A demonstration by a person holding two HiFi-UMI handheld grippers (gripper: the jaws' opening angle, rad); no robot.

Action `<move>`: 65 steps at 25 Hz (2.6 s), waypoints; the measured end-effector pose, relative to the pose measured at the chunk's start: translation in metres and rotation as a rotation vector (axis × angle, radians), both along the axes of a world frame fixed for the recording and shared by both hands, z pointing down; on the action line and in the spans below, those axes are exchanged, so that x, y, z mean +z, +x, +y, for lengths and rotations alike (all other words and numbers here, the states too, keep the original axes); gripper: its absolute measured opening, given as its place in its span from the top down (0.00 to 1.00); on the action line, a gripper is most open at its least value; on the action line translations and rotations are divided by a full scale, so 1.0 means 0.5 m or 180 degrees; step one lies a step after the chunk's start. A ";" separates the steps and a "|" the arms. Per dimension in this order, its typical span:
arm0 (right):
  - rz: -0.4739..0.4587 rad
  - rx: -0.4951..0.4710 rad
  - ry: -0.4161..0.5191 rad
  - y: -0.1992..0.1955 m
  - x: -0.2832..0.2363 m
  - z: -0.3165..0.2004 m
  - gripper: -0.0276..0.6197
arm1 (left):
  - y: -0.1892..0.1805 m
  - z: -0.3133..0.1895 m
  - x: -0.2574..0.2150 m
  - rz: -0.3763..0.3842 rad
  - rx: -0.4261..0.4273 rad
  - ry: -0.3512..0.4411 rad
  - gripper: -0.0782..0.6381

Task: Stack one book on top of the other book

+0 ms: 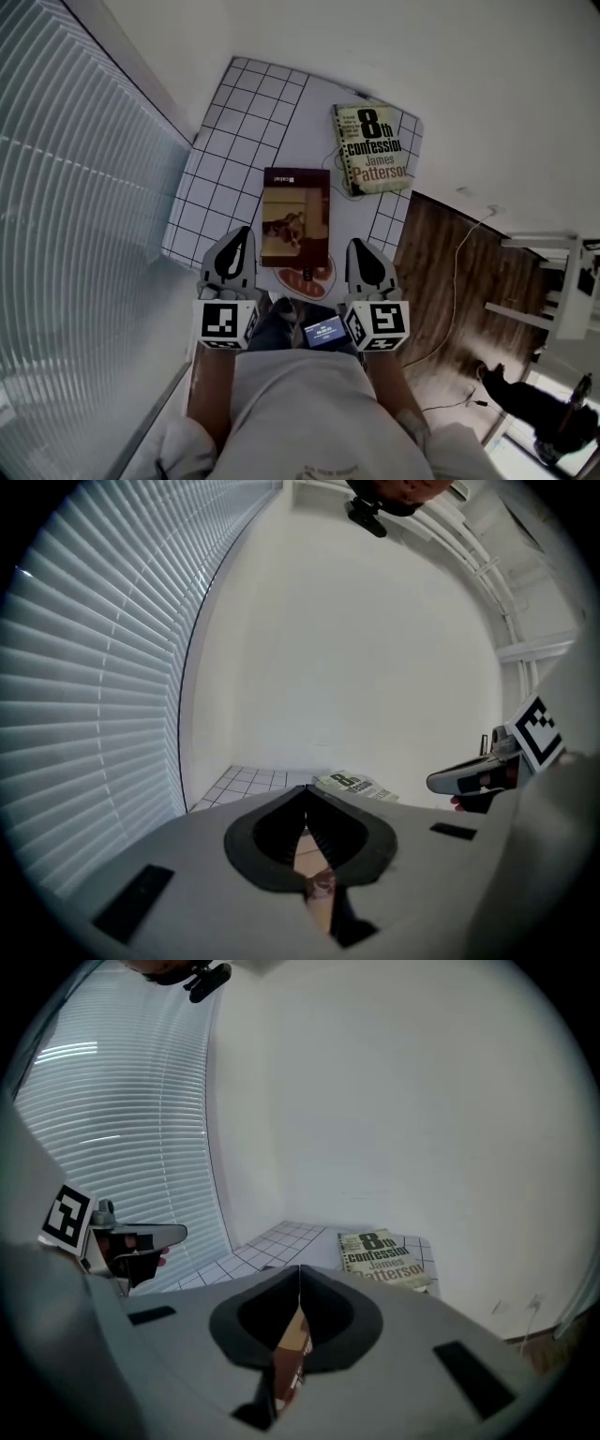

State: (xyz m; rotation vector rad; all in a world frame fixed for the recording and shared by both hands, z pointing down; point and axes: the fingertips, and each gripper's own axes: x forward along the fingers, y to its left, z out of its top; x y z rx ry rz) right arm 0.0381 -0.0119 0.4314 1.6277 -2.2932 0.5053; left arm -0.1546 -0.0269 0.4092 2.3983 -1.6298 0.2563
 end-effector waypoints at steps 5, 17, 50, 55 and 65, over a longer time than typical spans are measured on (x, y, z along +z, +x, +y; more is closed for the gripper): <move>-0.0029 0.0021 -0.0118 0.007 0.036 -0.009 0.94 | 0.005 -0.008 0.040 0.0027 0.0002 -0.0125 0.88; -0.0085 0.0020 -0.0315 0.002 0.111 -0.031 0.94 | 0.026 -0.020 0.122 0.0206 0.0074 -0.0460 0.88; -0.0555 -0.0088 -0.1243 -0.075 0.314 -0.032 0.66 | 0.049 -0.003 0.349 0.0444 0.0364 -0.1730 0.67; -0.0596 -0.0056 -0.1273 -0.073 0.316 -0.034 0.66 | 0.061 -0.004 0.350 0.0536 0.0454 -0.1843 0.70; -0.0638 -0.0041 -0.1311 -0.075 0.305 -0.036 0.67 | 0.057 -0.012 0.336 0.0550 0.0359 -0.1761 0.70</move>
